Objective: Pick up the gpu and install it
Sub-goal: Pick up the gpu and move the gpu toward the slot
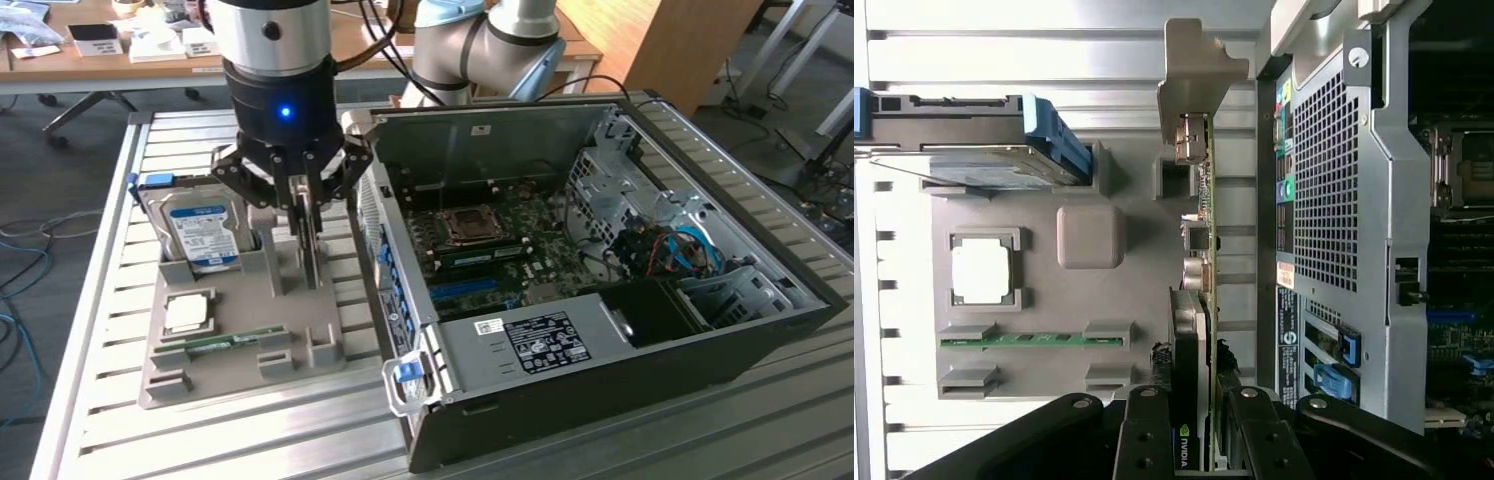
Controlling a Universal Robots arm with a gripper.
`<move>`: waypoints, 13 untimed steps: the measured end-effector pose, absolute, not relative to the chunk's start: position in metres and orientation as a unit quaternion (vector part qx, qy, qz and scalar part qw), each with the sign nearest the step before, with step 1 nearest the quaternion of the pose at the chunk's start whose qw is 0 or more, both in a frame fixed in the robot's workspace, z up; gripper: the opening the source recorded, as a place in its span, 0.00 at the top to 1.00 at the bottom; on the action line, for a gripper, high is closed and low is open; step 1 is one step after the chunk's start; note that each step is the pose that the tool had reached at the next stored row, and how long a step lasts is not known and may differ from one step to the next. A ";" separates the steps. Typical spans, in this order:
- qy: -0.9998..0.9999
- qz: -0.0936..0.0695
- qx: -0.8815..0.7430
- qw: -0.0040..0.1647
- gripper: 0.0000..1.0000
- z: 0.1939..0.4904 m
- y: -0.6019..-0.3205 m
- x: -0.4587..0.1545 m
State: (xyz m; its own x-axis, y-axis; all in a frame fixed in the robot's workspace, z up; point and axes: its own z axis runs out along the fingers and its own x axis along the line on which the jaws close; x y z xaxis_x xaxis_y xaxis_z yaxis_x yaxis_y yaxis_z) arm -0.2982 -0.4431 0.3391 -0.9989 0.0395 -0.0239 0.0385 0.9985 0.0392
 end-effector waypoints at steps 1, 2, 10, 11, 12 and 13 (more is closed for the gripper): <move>1.000 0.019 0.020 0.012 0.73 0.341 -0.443 -0.298; 1.000 0.019 0.019 0.012 0.73 0.342 -0.443 -0.298; 1.000 0.019 0.019 0.012 0.73 0.356 -0.443 -0.298; 1.000 0.019 0.019 0.012 0.73 0.358 -0.443 -0.298; 1.000 0.019 0.019 0.012 0.73 0.360 -0.443 -0.298; 1.000 0.019 0.019 0.012 0.73 0.361 -0.443 -0.298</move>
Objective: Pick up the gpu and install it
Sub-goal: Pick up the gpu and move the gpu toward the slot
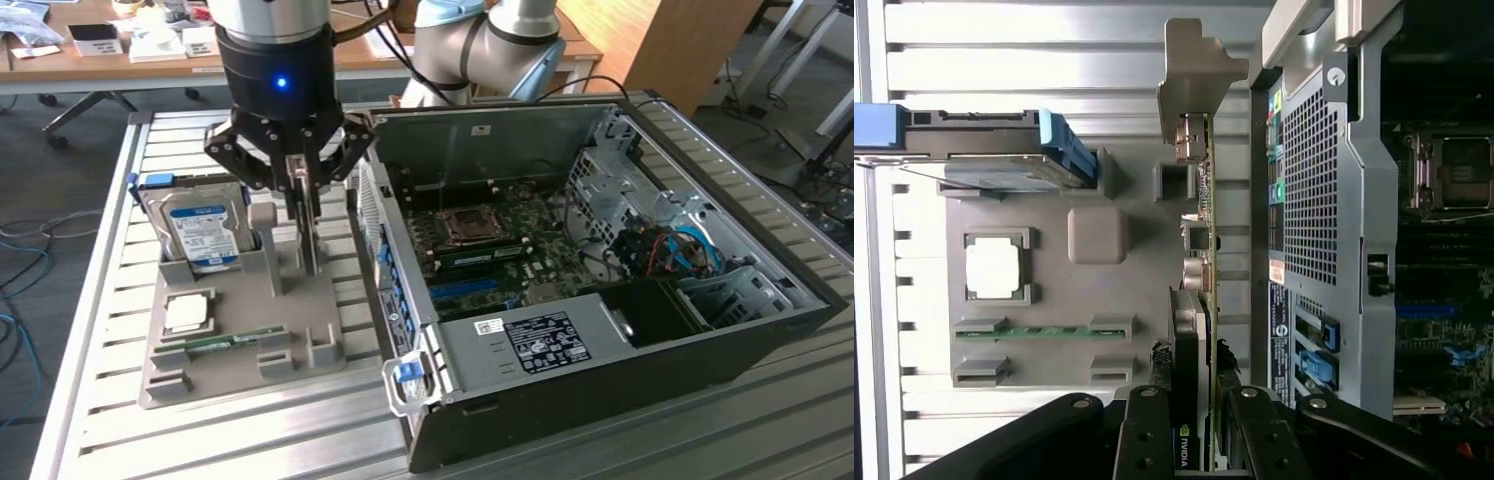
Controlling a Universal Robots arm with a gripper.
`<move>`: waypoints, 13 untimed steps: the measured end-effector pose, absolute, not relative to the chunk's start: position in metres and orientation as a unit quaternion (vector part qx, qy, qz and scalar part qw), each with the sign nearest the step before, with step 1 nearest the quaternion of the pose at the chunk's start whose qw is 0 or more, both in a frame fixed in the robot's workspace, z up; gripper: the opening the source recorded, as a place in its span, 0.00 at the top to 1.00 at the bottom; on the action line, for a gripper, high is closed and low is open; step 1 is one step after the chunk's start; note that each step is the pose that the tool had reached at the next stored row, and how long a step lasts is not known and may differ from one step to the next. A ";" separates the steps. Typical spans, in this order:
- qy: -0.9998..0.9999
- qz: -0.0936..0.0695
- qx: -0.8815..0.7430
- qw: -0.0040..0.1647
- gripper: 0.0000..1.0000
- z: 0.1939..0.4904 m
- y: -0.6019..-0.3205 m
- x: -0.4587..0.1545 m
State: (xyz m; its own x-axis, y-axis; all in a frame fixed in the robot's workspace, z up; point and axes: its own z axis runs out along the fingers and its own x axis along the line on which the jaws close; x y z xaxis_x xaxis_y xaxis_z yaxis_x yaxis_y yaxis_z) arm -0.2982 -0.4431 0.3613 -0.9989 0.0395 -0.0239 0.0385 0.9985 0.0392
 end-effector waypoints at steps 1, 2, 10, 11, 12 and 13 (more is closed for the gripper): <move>1.000 0.019 0.019 0.012 0.73 0.363 -0.443 -0.298; 1.000 0.019 0.019 0.012 0.73 0.365 -0.443 -0.298; 1.000 0.019 0.019 0.012 0.73 0.379 -0.443 -0.298; 1.000 0.019 0.020 0.012 0.73 0.380 -0.443 -0.298; 1.000 0.019 0.019 0.012 0.73 0.382 -0.443 -0.298; 1.000 0.019 0.019 0.012 0.73 0.383 -0.443 -0.298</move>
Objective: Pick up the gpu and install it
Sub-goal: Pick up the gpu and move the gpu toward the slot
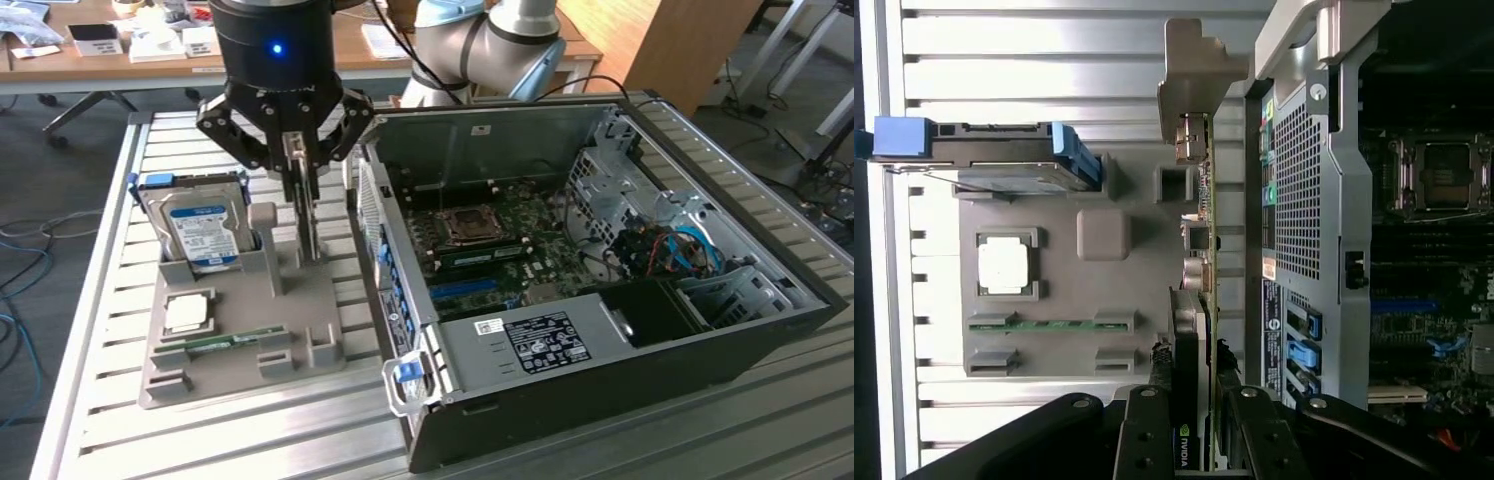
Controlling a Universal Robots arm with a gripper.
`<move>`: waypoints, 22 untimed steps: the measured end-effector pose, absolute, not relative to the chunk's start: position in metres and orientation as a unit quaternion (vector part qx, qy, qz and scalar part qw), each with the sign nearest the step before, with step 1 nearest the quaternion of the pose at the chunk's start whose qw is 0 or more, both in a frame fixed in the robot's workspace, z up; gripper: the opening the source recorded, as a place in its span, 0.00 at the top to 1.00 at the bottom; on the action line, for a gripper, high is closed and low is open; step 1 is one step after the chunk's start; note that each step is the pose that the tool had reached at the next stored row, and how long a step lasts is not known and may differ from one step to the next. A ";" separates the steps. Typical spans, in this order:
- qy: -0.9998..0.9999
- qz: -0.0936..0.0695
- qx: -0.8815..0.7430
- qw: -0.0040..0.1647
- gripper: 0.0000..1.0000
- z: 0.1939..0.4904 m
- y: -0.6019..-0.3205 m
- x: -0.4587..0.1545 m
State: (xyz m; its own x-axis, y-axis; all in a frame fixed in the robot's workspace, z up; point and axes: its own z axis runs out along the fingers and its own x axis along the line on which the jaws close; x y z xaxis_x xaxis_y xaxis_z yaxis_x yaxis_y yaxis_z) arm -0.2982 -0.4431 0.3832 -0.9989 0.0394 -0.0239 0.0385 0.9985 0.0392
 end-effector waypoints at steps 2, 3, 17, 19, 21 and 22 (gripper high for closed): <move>1.000 0.019 0.020 0.012 0.73 0.386 -0.443 -0.298; 1.000 0.019 0.019 0.012 0.73 0.387 -0.443 -0.298; 1.000 0.019 0.020 0.012 0.73 0.404 -0.443 -0.298; 1.000 0.019 0.019 0.012 0.73 0.406 -0.443 -0.298; 1.000 0.019 0.019 0.012 0.73 0.406 -0.443 -0.298; 1.000 0.019 0.019 0.012 0.73 0.406 -0.443 -0.298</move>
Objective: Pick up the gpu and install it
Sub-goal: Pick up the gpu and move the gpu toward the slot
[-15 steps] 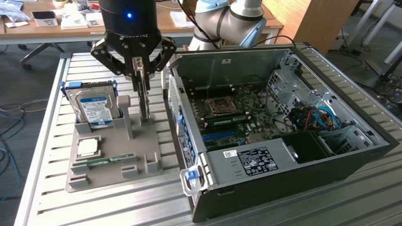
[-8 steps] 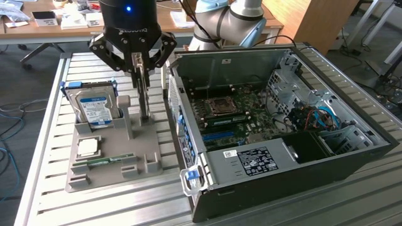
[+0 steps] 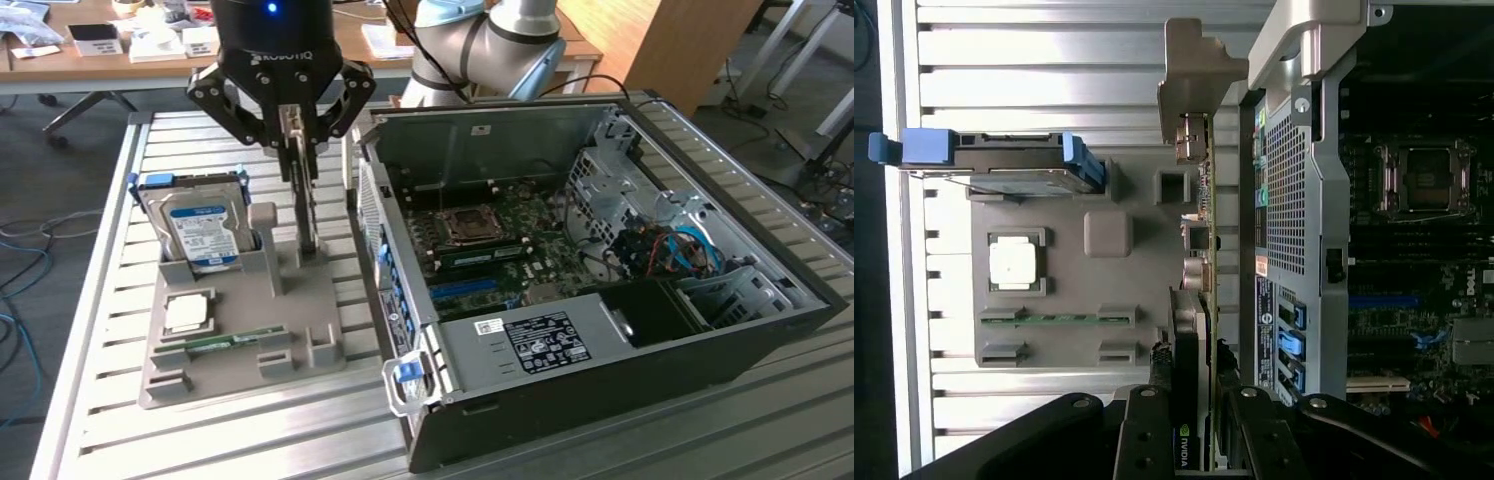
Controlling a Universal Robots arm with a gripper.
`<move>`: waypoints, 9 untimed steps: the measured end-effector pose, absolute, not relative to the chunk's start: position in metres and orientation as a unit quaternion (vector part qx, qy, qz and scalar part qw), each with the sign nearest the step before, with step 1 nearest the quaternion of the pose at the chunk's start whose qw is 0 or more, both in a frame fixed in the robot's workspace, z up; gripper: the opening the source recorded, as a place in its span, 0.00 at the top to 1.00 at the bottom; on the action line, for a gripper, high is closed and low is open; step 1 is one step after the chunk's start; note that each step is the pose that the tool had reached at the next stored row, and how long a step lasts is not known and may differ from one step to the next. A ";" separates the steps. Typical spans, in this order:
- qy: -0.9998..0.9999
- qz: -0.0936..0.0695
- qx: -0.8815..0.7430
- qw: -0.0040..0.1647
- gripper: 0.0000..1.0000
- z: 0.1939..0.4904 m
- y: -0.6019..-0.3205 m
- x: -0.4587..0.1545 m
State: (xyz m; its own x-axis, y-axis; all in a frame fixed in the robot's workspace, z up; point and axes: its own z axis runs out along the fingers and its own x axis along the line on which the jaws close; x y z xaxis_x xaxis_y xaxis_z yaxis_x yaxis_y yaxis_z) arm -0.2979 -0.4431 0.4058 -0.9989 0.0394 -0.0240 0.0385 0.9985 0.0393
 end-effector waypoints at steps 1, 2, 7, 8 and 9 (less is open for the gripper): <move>1.000 0.019 0.019 0.012 0.73 0.406 -0.443 -0.298; 1.000 0.019 0.019 0.012 0.73 0.406 -0.443 -0.298; 1.000 0.019 0.020 0.012 0.73 0.409 -0.443 -0.298; 1.000 0.019 0.020 0.012 0.73 0.410 -0.443 -0.298; 1.000 0.019 0.019 0.012 0.73 0.412 -0.443 -0.298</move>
